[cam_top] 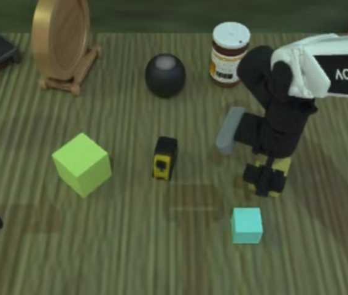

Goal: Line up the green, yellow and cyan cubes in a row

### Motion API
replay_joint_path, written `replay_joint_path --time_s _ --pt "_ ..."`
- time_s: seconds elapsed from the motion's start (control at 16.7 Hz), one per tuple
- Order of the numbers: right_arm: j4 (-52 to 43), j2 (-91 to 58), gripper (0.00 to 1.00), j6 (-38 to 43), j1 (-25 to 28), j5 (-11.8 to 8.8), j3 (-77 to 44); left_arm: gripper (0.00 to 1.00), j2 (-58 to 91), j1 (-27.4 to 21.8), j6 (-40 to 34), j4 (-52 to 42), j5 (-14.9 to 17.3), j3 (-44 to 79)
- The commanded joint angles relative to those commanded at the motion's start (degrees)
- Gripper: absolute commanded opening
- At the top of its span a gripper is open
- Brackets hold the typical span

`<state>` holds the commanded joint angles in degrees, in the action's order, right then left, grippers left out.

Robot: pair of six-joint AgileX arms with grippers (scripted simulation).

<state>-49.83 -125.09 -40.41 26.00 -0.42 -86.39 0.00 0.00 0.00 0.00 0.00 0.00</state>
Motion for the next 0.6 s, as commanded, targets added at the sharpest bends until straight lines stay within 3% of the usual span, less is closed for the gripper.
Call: replay_joint_path --time_s 0.24,0.6 --pt "-8.2 3.3 0.0 0.4 -0.1 0.0 -3.8 1.0 0.0 0.0 0.0 0.0 0.0 0.0" --pt "-9.3 3.9 0.0 0.4 0.0 0.0 -4.5 1.0 0.0 0.0 0.0 0.0 0.0 0.0"
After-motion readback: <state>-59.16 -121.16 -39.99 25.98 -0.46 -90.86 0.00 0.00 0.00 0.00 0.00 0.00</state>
